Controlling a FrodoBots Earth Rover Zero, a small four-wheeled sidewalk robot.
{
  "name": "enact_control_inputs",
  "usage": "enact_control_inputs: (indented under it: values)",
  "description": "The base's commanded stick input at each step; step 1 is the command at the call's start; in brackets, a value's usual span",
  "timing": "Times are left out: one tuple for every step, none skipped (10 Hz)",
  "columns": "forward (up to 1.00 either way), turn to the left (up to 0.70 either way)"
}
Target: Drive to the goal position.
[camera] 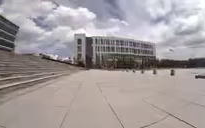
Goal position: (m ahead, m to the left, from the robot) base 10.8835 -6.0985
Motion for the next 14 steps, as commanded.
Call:
enact_control_inputs:
  values:
    - [0.70, -0.35]
    - [0.70, -0.35]
    - [0.70, -0.35]
    - [0.70, -0.35]
    - [0.70, -0.35]
    - [0.70, -0.35]
    - [0.70, -0.35]
    - [0.70, -0.35]
    - [0.70, -0.35]
    - [0.70, -0.35]
    - [0.70, -0.15]
    - [0.70, 0.01]
    - [0.70, 0.00]
    - [0.70, 0.00]
